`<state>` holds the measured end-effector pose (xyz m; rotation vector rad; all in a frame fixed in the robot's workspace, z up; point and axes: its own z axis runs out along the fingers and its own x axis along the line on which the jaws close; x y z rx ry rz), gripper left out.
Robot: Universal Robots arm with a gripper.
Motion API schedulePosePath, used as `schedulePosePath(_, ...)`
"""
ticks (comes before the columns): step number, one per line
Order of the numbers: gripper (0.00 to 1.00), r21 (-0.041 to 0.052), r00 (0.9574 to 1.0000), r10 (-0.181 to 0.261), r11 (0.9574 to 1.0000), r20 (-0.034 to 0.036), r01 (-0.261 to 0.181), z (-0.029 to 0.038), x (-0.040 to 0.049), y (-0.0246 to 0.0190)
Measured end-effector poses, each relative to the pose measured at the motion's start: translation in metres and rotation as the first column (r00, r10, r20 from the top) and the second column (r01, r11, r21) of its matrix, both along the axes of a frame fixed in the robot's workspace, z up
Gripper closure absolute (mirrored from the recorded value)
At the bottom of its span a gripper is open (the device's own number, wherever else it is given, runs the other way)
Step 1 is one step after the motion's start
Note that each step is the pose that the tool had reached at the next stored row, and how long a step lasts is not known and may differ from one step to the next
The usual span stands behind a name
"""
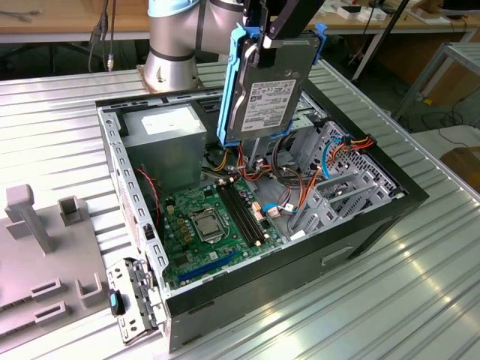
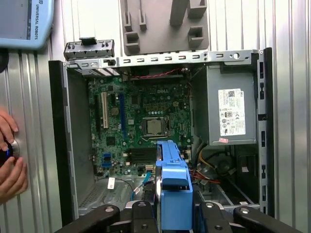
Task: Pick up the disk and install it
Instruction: 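Insert the disk into the insertion slot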
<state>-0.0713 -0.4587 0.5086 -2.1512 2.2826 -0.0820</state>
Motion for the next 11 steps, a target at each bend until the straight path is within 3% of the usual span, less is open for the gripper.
schedulePosePath(7, 0.63, 0.0000, 1.0000, 0.003, 1.0000, -0.0001, -0.003, -0.0007, 0.0308, -0.0002)
schedulePosePath(10, 0.63, 0.0000, 1.0000, 0.003, 1.0000, 0.0000, -0.003, -0.0009, 0.0334, -0.0052)
schedulePosePath(11, 0.63, -0.0002, 1.0000, 0.003, 1.0000, -0.0001, -0.003, -0.0010, 0.0344, -0.0107)
